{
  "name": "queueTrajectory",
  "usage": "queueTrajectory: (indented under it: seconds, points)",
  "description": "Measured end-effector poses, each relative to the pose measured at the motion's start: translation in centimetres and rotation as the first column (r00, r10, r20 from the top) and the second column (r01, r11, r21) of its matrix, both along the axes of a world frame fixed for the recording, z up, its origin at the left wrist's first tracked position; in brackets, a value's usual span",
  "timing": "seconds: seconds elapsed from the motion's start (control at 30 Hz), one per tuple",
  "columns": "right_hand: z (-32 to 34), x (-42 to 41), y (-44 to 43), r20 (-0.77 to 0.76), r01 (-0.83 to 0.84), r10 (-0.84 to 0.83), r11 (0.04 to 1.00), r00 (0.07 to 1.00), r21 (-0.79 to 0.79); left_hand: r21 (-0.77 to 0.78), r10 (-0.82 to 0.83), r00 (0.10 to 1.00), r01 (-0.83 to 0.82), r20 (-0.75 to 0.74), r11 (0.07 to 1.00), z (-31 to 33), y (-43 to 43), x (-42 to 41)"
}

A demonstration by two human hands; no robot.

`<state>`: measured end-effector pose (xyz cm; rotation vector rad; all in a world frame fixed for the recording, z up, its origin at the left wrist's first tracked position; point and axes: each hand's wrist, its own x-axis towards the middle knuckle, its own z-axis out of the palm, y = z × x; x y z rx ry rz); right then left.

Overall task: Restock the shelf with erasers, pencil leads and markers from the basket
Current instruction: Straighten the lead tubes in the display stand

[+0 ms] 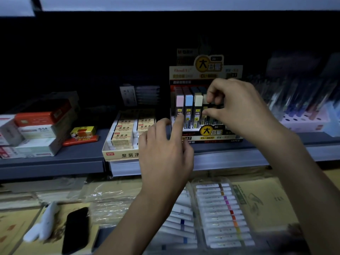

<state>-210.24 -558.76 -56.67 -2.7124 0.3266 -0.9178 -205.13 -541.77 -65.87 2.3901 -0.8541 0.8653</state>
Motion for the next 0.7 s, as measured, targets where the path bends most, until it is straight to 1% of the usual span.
queueTrajectory:
  seconds: [0.1, 0.2, 0.47, 0.57, 0.6, 0.63, 0.7]
  points:
    - [-0.3, -0.3, -0.2, -0.003, -0.018, 0.018, 1.000, 1.000, 0.011, 0.006, -0.042, 0.999, 0.042, -0.026, 0.999, -0.2, 0.6, 0.3]
    - [-0.4, -0.5, -0.4, 0.023, -0.030, 0.029, 0.999, 0.999, 0.016, -0.005, -0.067, 0.998, 0.067, -0.020, 0.998, -0.1, 1.1, 0.7]
    - [-0.9, 0.1, 0.5, 0.158, -0.050, 0.039, 0.997, 0.987, 0.061, -0.094, -0.130, 0.991, 0.131, 0.010, 0.987, 0.2, 0.5, 1.2]
    - [-1.0, 0.3, 0.8, 0.174, -0.045, 0.033, 0.997, 0.984, 0.065, -0.129, -0.159, 0.987, 0.157, -0.007, 0.979, 0.3, -0.2, 0.8]
    - [-1.0, 0.3, 0.9, 0.168, -0.041, 0.029, 0.997, 0.985, 0.071, -0.142, -0.183, 0.983, 0.176, -0.035, 0.974, 0.5, -0.4, 0.5]
    - [-1.1, 0.4, 1.0, 0.164, -0.036, 0.022, 0.996, 0.986, 0.082, -0.159, -0.211, 0.973, 0.195, -0.095, 0.968, 0.8, -0.6, 0.0]
    - [-1.1, 0.4, 1.2, 0.175, -0.023, 0.001, 0.992, 0.985, 0.122, -0.208, -0.272, 0.911, 0.214, -0.310, 0.954, 1.3, -0.9, -0.9]
